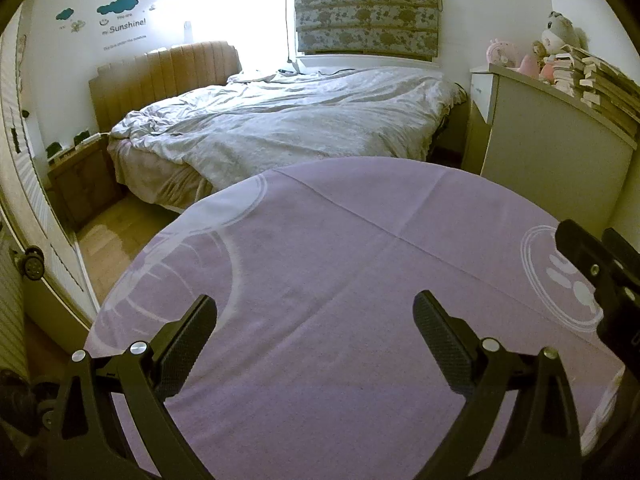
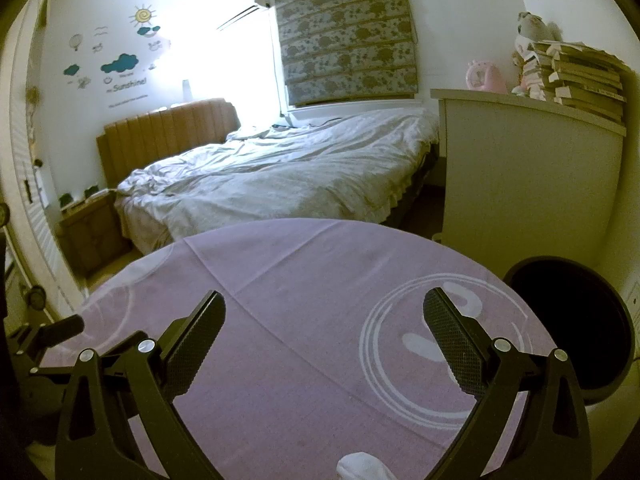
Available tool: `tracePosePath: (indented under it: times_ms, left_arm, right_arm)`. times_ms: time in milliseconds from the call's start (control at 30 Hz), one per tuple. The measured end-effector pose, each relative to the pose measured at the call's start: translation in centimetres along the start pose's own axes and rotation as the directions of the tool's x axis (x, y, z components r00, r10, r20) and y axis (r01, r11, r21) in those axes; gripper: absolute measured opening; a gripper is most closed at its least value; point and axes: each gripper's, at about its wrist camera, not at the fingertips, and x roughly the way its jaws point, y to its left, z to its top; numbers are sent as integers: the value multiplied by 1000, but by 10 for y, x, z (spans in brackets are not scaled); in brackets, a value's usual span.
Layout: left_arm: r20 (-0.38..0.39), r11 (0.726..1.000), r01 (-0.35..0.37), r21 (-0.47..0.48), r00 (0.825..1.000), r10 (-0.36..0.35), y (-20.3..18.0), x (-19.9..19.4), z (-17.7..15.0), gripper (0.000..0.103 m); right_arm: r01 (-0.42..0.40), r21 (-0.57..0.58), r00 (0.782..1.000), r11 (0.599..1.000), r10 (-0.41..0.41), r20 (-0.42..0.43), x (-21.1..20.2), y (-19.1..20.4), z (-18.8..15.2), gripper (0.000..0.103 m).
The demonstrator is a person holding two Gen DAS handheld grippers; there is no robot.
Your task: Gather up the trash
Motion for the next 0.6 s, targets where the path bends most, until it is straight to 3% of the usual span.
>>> tracePosePath:
  times_ms: [600]
  left_arm:
    - [-1, 1000, 3, -1, 1000, -3, 1, 1, 1, 98]
  right_arm:
    - [0, 0, 1000, 1000, 0, 0, 0, 0, 0, 98]
